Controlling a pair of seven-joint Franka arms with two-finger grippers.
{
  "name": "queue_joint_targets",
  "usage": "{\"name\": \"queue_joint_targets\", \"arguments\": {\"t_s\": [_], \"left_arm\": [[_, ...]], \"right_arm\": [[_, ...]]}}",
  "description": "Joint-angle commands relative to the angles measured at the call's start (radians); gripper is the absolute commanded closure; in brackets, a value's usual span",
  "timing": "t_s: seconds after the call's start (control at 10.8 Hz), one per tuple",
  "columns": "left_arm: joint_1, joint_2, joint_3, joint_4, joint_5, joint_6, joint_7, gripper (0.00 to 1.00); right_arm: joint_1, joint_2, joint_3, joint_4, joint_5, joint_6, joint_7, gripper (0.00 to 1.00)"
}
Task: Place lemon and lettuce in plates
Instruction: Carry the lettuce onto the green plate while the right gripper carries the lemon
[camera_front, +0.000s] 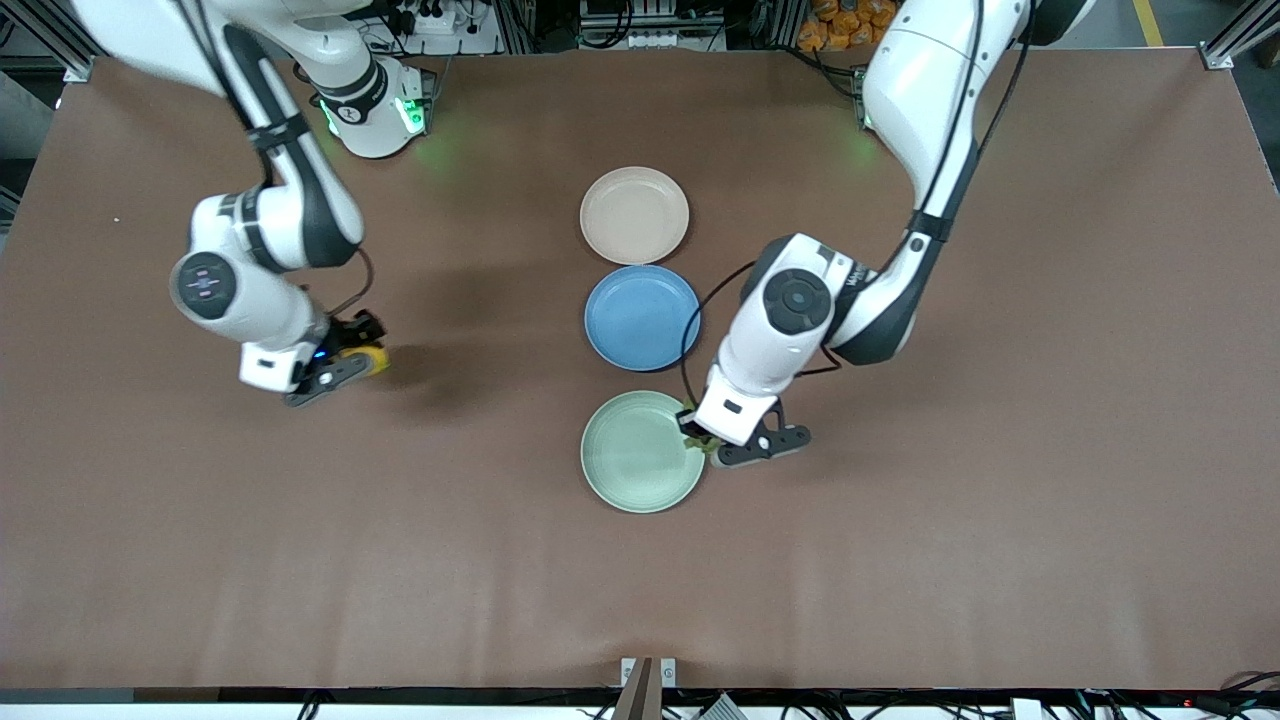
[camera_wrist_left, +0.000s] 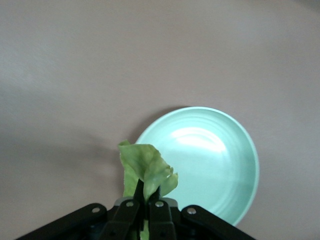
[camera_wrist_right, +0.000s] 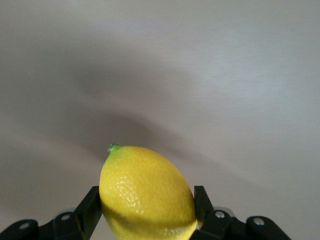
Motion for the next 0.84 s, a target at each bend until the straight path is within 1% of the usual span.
{"name": "queue_joint_targets", "arguments": {"t_s": [0.0,0.09,0.19,0.28,0.37,0.56,0.65,0.74], "left_arm": [[-0.048,0.08,0.01,0.013,-0.021,0.154,-0.096,1.0],[-0.063,0.113,0.01,0.013,-0.021,0.199,-0.11,1.0],[-0.075,0.136,0.01,0.013,-0.021,0.242,-0.11,1.0],[-0.079,0.145,0.01,0.014,-0.023,0.27,-0.112,0.73],[-0.092,0.141,0.01,0.013,-0.023,0.278,-0.13,0.01],[-0.092,0.104,0.018,0.013,-0.012,0.272,-0.164,0.0],[-0.085,0.078,0.021,0.011,-0.012,0.249,-0.166,0.0],[-0.07,0.037,0.023,0.011,-0.011,0.177,-0.166,0.0]], "right_arm": [[0.163,-0.059,-0.002,-0.036,0.005,-0.061,0.309,0.94],[0.205,-0.059,0.003,-0.038,0.037,-0.067,0.369,0.93],[0.248,-0.062,0.004,-0.036,0.11,-0.093,0.4,0.92],[0.287,-0.066,0.004,-0.036,0.153,-0.1,0.444,0.92],[0.346,-0.066,0.004,-0.035,0.158,-0.101,0.541,0.91],[0.459,-0.057,0.007,-0.026,0.158,-0.094,0.726,0.91],[0.498,-0.056,0.009,-0.024,0.16,-0.092,0.799,0.91],[0.544,-0.054,0.01,-0.02,0.169,-0.092,0.851,0.9]]}}
